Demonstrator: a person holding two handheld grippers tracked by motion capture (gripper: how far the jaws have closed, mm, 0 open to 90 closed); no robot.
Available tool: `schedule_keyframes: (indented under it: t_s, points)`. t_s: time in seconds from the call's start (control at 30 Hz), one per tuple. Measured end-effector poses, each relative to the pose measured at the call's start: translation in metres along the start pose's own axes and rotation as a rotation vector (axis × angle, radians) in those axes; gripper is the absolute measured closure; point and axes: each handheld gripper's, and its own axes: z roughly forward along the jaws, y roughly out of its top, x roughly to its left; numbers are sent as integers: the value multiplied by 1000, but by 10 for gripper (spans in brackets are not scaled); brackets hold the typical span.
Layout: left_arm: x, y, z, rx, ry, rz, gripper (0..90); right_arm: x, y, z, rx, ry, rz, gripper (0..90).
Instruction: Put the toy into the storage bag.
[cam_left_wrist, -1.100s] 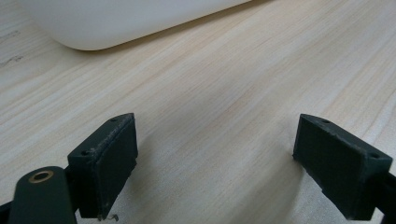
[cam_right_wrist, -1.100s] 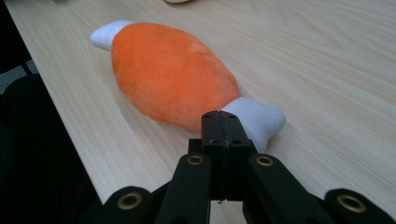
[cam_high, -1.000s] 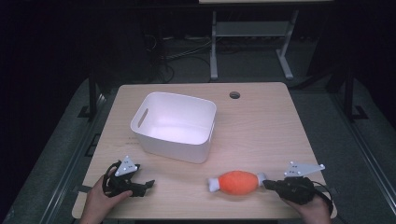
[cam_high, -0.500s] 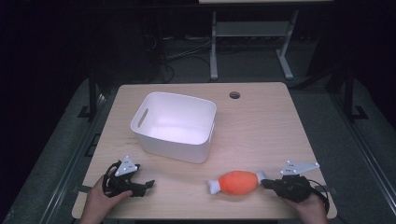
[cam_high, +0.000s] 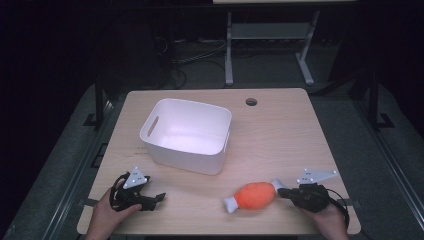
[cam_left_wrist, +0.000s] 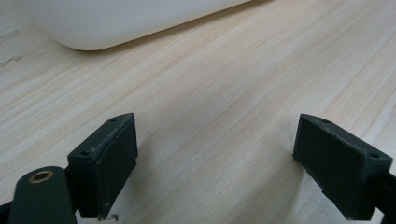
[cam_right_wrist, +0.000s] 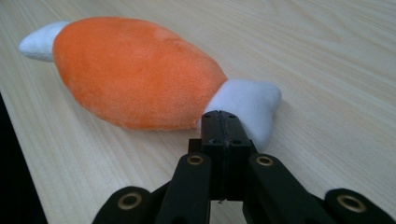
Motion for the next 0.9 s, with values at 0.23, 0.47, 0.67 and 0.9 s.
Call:
schedule_keyframes:
  t_s: [0.23,0.47,0.67,0.9]
  points:
    - [0,0,0,0,0,0,129,-3,7,7,-7,-17,9,894]
    - [0,0,0,0,0,0,128,-6,12,12,-10,-18,-2,894]
    - [0,0,0,0,0,0,128,-9,19,19,-11,-27,-13,895]
    - [0,0,0,0,0,0,129,-10,25,24,-12,-20,-20,895]
